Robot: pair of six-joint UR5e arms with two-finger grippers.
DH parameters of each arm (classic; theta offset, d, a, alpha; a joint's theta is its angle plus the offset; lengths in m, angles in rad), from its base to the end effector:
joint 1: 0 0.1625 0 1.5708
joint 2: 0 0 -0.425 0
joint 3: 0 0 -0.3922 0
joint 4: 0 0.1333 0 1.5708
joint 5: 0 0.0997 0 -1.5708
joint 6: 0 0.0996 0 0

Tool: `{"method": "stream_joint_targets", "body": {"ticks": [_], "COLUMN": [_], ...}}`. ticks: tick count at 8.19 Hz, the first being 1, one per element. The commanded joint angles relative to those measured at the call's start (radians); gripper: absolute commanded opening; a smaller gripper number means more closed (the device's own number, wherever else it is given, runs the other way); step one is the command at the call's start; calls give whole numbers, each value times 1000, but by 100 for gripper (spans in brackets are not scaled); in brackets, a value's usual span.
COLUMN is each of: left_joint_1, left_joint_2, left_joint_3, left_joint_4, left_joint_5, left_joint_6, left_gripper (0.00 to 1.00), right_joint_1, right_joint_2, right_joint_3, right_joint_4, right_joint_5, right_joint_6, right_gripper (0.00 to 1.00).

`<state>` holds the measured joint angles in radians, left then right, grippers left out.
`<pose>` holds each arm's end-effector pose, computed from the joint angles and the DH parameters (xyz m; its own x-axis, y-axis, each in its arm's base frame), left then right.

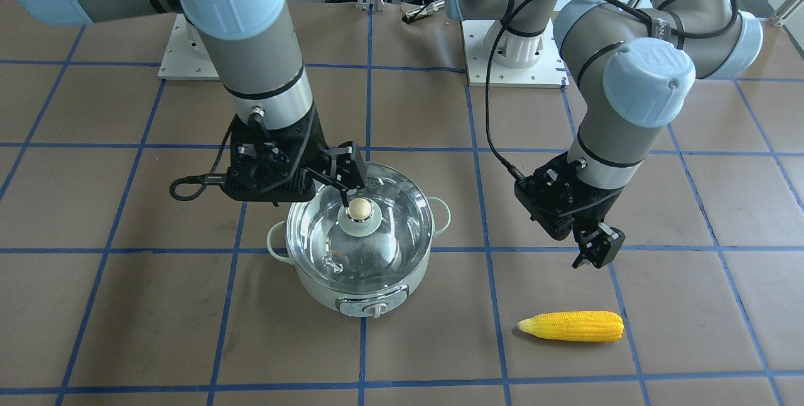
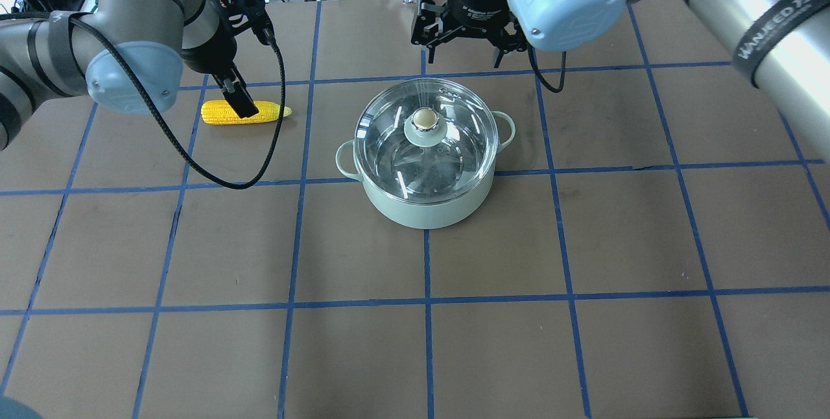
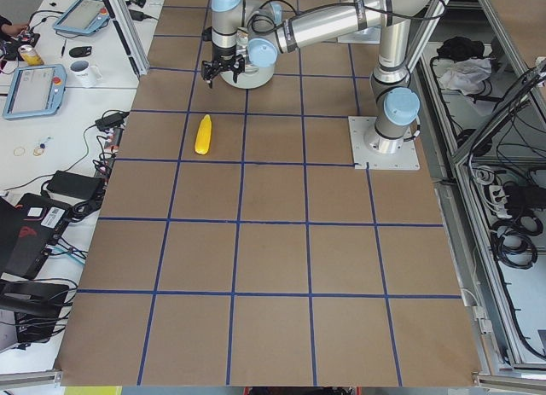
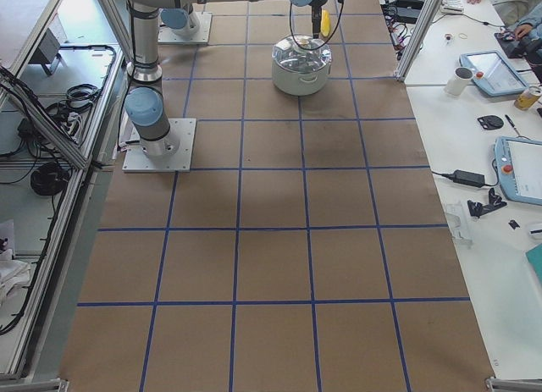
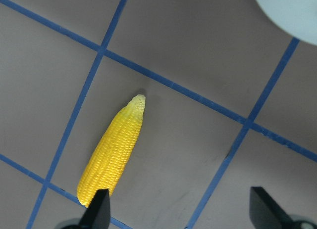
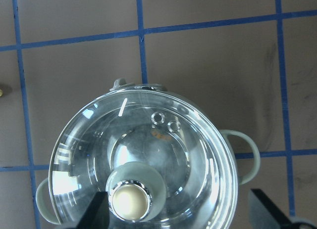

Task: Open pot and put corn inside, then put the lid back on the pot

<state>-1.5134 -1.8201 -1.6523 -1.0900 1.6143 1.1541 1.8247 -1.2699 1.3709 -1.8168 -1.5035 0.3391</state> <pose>-0.0950 -0.5957 0.3635 -0.4554 0.8769 -0.1540 0.8888 0.4579 -0.0212 0.2935 -0.5738 0.4449 -0.9911 0.0734 -0.1108 0.0860 0.9897 -0.1141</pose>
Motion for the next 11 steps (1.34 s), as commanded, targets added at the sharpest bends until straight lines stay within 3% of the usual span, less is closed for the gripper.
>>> {"method": "stream_joint_targets", "body": {"ticks": [1, 4, 9, 10, 11], "left_joint_1": [97, 168, 168, 168, 168], "left_joint_2": [-80, -200, -268, -275, -286], "left_joint_3": [-3, -3, 3, 3, 3], "left_joint_4": [97, 261, 274, 263, 262], "left_joint_5": [38, 32, 21, 24, 21], "left_joint_6": [279, 499, 572, 573, 573], "left_gripper": [100, 100, 100, 100, 100], "right_joint_1": [41, 50, 80, 79, 80], "right_joint_2": [73, 115, 129, 126, 123], "right_joint_3": [-1, 8, 54, 54, 54], "right_joint_4": [-70, -67, -61, -44, -30], "right_joint_5": [34, 63, 46, 46, 43], "right_joint_6": [98, 129, 141, 141, 141], "right_gripper": [100, 100, 100, 97, 83]}}
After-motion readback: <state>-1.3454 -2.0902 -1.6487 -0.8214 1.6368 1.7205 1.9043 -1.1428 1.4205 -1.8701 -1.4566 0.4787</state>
